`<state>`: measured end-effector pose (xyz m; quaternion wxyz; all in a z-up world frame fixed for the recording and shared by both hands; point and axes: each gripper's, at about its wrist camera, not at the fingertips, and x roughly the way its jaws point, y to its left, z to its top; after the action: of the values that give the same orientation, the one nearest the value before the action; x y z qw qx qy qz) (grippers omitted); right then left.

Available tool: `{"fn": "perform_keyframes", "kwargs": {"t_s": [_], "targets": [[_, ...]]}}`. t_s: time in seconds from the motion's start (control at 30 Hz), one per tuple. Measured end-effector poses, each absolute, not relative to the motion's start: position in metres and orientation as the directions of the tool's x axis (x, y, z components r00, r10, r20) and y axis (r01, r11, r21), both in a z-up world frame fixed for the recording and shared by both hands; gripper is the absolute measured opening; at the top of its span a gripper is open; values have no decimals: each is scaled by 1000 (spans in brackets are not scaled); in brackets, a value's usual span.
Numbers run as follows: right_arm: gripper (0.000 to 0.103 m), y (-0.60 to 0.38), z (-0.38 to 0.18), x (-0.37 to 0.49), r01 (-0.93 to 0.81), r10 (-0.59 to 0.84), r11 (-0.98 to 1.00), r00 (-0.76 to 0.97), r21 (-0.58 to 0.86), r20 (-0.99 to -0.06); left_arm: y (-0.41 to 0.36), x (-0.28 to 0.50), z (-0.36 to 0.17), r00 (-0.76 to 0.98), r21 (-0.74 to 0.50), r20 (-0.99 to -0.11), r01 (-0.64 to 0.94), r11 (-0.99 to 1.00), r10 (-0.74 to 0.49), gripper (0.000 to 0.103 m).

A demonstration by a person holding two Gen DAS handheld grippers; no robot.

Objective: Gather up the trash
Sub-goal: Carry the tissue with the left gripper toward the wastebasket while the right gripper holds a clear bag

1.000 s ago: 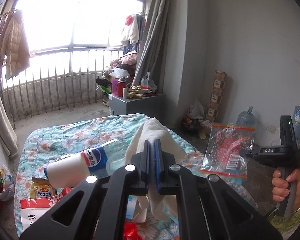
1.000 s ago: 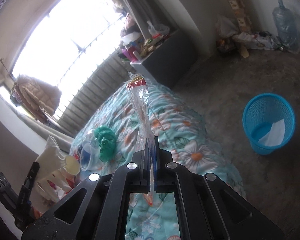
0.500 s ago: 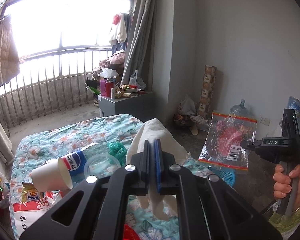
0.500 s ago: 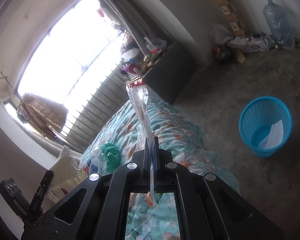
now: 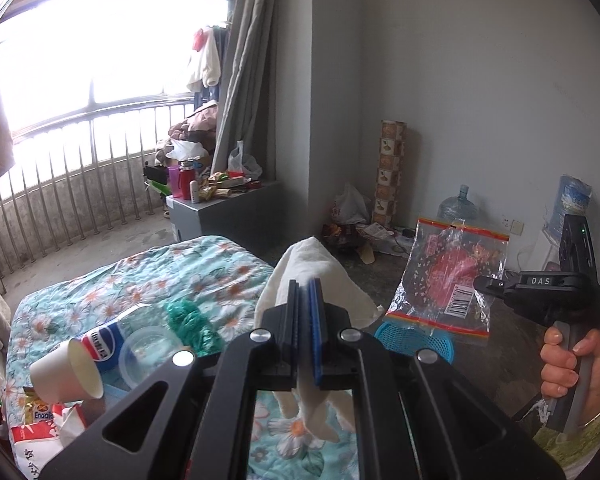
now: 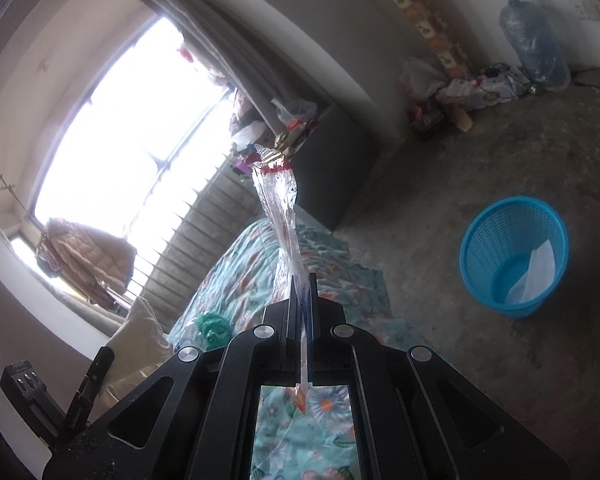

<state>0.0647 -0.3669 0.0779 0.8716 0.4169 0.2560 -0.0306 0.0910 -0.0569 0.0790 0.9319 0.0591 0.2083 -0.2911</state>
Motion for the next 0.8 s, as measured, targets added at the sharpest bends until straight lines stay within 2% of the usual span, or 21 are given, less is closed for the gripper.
{"fn": "perform_keyframes", "kwargs": {"t_s": [0.4,0.8], "targets": [[0,-414,60,37,364,64,578,872,730,-485,-128,124,67,638,-27,-478,677,735,-604,5],[0,-467,10,19,533,-46,462,812,709,-581,-229,158,31,461,-74,-596,784,617,-657,5]]}}
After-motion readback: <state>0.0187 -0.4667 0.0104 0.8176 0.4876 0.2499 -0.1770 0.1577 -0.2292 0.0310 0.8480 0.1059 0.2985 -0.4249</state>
